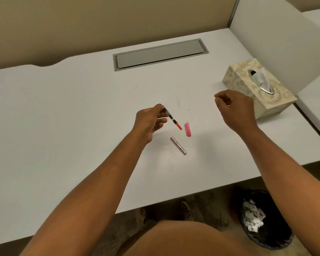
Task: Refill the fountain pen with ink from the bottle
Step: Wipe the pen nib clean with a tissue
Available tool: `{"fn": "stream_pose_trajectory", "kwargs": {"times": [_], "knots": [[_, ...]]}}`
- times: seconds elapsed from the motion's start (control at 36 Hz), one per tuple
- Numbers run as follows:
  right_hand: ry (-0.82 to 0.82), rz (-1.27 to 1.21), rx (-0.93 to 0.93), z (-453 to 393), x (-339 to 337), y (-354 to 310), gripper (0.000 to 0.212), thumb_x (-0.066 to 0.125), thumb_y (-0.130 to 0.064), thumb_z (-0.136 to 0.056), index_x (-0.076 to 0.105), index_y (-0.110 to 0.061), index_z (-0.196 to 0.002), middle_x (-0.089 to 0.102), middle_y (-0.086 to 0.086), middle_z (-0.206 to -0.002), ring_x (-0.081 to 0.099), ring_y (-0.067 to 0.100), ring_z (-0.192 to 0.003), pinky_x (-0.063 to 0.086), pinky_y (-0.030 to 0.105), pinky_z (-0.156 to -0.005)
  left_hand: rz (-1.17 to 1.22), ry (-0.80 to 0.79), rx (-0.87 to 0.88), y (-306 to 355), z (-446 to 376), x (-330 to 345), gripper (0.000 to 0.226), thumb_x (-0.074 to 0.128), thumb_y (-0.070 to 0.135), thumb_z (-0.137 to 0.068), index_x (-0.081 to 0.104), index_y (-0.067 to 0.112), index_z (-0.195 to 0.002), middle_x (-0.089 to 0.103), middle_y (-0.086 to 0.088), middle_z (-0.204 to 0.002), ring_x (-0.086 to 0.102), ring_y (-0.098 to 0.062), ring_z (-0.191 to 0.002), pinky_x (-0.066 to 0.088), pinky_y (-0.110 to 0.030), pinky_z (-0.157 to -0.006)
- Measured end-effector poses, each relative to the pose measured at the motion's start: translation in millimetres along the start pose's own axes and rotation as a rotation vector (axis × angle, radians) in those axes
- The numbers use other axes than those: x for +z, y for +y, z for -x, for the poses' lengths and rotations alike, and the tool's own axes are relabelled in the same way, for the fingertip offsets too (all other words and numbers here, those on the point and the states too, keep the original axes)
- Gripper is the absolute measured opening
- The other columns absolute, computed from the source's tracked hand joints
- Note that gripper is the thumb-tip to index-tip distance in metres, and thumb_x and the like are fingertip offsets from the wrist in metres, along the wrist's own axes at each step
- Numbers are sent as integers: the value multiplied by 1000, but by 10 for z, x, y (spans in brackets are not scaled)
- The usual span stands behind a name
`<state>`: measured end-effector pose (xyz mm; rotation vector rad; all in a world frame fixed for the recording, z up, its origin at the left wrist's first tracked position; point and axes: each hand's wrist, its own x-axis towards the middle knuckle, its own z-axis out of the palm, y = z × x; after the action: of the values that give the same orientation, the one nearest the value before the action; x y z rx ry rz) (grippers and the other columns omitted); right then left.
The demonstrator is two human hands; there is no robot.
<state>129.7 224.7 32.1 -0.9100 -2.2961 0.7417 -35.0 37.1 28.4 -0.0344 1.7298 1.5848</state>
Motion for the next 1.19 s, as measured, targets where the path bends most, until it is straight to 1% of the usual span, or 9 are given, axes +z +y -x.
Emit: {"fn": "stream_pose_trajectory", "kwargs": {"times": [0.25, 0.36, 0.47, 0.67, 0.81, 0.89, 0.97, 1.08, 1.19], "knots": [[62, 99, 97, -417, -411, 294, 21, 58, -19, -95, 74, -12, -105, 74, 5, -95, 65, 14, -87, 43, 18, -80, -38, -51, 24, 76, -122, 391, 20, 64, 22, -88, 73, 11, -74, 75, -1, -76, 61, -12, -59, 48, -19, -53], [96, 141, 138, -556, -527, 460, 23, 56, -19, -93, 75, -13, -105, 75, 5, -97, 67, 20, -92, 45, 23, -84, -43, -91, 28, 127, -151, 605, 19, 64, 22, -88, 73, 11, -75, 75, -1, -78, 60, -13, -59, 47, -19, -53], [123, 166, 181, -727, -651, 664, 25, 55, -17, -92, 75, -12, -107, 75, 6, -104, 68, 20, -95, 43, 19, -81, -65, -105, 43, 178, -186, 804, 18, 64, 22, -88, 73, 11, -76, 76, -2, -79, 60, -13, -59, 47, -19, -52], [111, 247, 342, -1041, -845, 1064, 34, 50, -8, -90, 71, -10, -116, 71, 11, -118, 63, 29, -111, 47, 31, -96, -83, -126, 54, 215, -269, 1027, 21, 65, 22, -88, 73, 13, -72, 76, -1, -78, 60, -12, -59, 47, -20, -53], [36, 283, 438, -1199, -878, 1267, 39, 58, -11, -89, 66, -11, -126, 67, 11, -127, 58, 29, -120, 43, 33, -103, -87, -126, 47, 196, -342, 1085, 19, 64, 21, -87, 72, 13, -73, 73, -2, -78, 57, -13, -58, 47, -20, -53], [-8, 321, 446, -1247, -842, 1367, 39, 60, -13, -88, 65, -7, -126, 67, 14, -125, 58, 33, -120, 44, 36, -102, -88, -120, 42, 163, -385, 1100, 17, 63, 20, -87, 70, 12, -74, 71, -2, -75, 53, -13, -56, 45, -19, -52], [-37, 336, 438, -1279, -767, 1400, 33, 61, -16, -87, 68, -1, -116, 68, 18, -117, 59, 36, -113, 46, 39, -96, -87, -103, 35, 135, -436, 1089, 16, 63, 20, -87, 70, 12, -75, 70, -2, -72, 52, -12, -55, 44, -19, -52], [-28, 326, 398, -1299, -663, 1392, 37, 62, -22, -88, 68, -7, -120, 69, 14, -120, 60, 34, -114, 46, 36, -94, -87, -98, 32, 133, -506, 1088, 14, 62, 20, -88, 70, 11, -79, 70, -2, -74, 52, -12, -55, 44, -19, -52], [4, 363, 361, -1299, -611, 1375, 26, 61, -17, -86, 72, 2, -99, 70, 23, -102, 63, 41, -97, 52, 43, -83, -97, -91, 33, 133, -560, 1095, 14, 62, 20, -88, 70, 11, -81, 70, -2, -75, 52, -12, -55, 44, -20, -52]]}}
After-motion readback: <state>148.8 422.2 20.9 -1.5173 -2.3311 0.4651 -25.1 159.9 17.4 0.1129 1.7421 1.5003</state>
